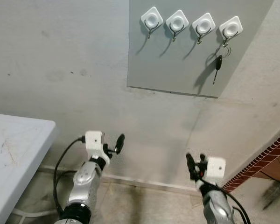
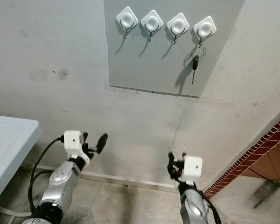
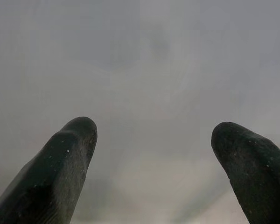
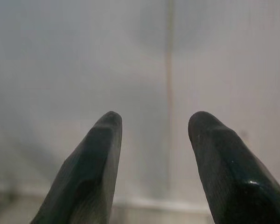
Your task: Hang keys on a hook
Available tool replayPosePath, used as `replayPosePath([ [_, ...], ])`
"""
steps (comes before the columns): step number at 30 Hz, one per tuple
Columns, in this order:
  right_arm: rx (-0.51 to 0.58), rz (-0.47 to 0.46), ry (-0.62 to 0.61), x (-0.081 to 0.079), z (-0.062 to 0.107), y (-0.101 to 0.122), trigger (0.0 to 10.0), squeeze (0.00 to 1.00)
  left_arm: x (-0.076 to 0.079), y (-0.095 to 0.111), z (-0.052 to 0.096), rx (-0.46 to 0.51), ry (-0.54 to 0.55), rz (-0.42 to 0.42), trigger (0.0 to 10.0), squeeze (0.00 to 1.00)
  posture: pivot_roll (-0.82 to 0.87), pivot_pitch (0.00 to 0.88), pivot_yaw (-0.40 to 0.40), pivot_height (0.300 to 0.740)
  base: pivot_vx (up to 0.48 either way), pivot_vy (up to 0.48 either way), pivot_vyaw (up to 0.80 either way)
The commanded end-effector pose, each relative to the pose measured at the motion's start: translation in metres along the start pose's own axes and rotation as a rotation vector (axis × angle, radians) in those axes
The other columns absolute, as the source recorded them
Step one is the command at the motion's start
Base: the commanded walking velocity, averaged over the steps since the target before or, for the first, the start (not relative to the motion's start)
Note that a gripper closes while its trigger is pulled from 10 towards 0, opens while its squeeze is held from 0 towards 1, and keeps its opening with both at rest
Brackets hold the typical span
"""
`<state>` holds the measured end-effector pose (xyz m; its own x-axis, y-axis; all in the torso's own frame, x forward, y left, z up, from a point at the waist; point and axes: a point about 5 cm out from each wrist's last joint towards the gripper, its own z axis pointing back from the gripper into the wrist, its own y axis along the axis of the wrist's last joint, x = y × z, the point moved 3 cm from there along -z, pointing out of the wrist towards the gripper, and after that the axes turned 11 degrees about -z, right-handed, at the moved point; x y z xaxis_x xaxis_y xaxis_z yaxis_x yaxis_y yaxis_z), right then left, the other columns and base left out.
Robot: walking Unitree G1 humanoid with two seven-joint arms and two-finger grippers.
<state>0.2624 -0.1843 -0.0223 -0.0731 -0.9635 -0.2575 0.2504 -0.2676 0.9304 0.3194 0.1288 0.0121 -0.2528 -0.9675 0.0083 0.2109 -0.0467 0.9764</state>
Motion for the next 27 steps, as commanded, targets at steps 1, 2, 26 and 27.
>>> replayPosePath([
  [1, -0.045, 0.02, -0.041, 0.011, 0.003, -0.009, 10.0, 0.0, 0.0, -0.02, 0.007, -0.078, 0.002, -0.032, 10.0, 0.0, -0.02, 0.0, -0.026, 0.74, 0.0, 0.0, 0.0],
  [2, -0.045, 0.02, -0.041, 0.011, 0.003, -0.009, 10.0, 0.0, 0.0, -0.02, 0.007, -0.078, 0.002, -0.032, 10.0, 0.0, -0.02, 0.0, -0.026, 0.74, 0.0, 0.0, 0.0],
  [26, -0.446, 0.055, -0.203, 0.048, 0.058, -0.089, 10.0, 0.0, -0.006, -0.104, 0.059, -0.438, 0.01, -0.139, 10.0, 0.0, -0.02, 0.0, -0.036, 0.74, 0.0, 0.0, 0.0],
  [27, -0.456, 0.049, -0.209, 0.049, 0.061, -0.091, 10.0, 0.0, -0.007, -0.106, 0.062, -0.45, 0.01, -0.129, 10.0, 0.0, -0.02, 0.0, -0.035, 0.74, 0.0, 0.0, 0.0],
])
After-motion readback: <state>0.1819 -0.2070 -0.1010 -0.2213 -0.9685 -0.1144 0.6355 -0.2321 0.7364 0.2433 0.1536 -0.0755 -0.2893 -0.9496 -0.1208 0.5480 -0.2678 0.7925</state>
